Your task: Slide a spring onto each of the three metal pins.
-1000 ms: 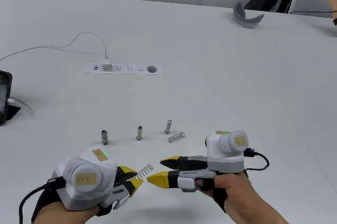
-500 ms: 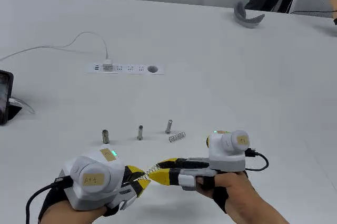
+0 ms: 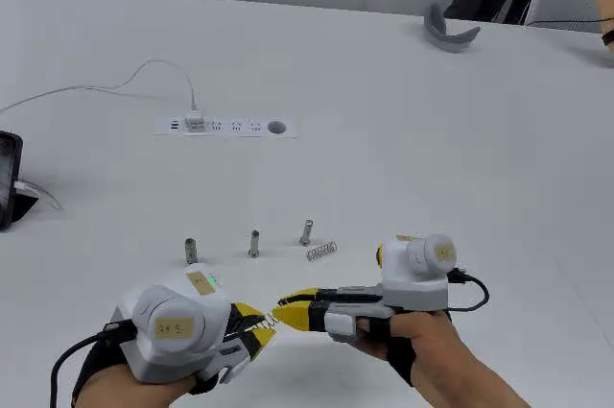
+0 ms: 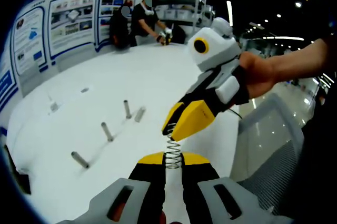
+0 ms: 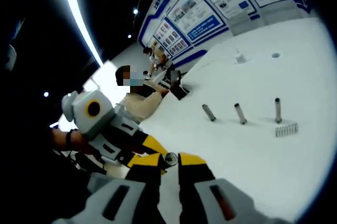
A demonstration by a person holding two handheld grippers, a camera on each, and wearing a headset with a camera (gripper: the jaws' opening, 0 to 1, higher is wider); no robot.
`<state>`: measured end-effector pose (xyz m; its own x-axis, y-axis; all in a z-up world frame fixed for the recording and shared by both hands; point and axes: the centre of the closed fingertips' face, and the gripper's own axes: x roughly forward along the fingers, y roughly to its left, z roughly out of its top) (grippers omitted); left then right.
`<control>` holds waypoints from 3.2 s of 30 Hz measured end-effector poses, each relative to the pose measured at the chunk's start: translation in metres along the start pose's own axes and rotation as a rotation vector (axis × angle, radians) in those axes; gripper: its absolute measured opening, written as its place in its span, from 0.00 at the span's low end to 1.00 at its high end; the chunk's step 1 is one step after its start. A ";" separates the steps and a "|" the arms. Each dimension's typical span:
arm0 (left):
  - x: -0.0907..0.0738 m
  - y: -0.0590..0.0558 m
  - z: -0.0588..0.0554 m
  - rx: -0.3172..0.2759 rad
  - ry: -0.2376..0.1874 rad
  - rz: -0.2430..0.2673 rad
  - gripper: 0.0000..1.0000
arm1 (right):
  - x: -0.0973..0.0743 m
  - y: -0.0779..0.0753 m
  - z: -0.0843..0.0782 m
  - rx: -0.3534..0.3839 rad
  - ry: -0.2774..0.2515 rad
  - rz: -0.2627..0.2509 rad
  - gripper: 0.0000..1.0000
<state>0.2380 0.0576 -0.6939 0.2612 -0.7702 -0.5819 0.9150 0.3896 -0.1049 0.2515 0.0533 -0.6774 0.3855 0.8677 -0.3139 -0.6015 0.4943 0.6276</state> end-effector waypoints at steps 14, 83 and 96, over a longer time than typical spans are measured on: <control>0.006 0.004 0.006 0.032 -0.002 -0.028 0.10 | 0.002 0.010 0.009 -0.185 0.137 0.007 0.12; -0.016 0.019 -0.013 -0.046 -0.023 -0.013 0.20 | 0.001 0.004 -0.007 -0.532 0.500 0.028 0.12; -0.026 0.038 -0.021 -0.099 -0.034 0.054 0.25 | -0.005 -0.013 -0.004 -0.528 0.509 -0.009 0.12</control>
<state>0.2595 0.1027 -0.6999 0.3212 -0.7628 -0.5613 0.8650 0.4775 -0.1540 0.2547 0.0433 -0.6866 0.0962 0.7170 -0.6904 -0.9062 0.3500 0.2371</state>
